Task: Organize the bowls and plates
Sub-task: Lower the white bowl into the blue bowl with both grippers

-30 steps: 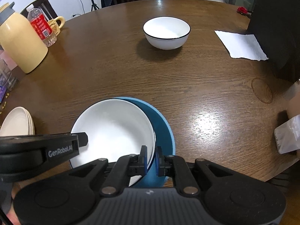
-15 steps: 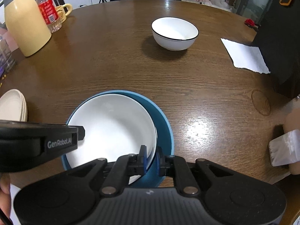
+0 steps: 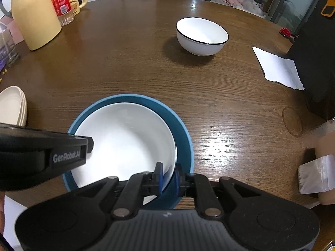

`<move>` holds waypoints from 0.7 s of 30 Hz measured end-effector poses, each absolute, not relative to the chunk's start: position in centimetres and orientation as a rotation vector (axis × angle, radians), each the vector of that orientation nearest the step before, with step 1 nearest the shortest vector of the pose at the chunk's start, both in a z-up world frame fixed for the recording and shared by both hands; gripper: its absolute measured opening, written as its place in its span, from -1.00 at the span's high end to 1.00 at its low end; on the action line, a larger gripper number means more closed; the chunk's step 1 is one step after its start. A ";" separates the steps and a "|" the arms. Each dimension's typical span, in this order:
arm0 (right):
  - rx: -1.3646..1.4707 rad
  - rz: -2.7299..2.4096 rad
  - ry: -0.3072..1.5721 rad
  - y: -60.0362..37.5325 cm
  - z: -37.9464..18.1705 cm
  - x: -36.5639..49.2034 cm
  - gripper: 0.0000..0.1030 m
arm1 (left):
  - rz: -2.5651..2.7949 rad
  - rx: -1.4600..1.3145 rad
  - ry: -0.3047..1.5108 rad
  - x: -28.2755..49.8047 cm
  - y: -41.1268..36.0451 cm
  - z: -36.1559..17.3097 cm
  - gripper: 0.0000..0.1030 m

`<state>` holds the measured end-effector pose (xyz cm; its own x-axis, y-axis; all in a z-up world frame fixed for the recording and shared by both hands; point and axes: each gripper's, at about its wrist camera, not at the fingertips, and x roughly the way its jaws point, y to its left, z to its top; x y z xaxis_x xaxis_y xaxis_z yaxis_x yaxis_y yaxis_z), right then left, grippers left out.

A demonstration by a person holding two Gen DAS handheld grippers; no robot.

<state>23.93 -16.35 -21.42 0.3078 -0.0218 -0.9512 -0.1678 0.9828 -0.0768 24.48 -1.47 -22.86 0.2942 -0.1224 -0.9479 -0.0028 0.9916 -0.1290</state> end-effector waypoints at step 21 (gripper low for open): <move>-0.210 0.123 1.269 -16.1 -22.1 24.2 0.78 | -0.079 -0.075 1.296 24.7 -2.1 -23.7 0.77</move>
<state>24.17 -16.09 -22.09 0.2941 -0.0242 -0.9555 -0.2072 0.9743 -0.0885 24.69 -2.08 -23.67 0.2693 -0.1001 -0.9578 0.0163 0.9949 -0.0994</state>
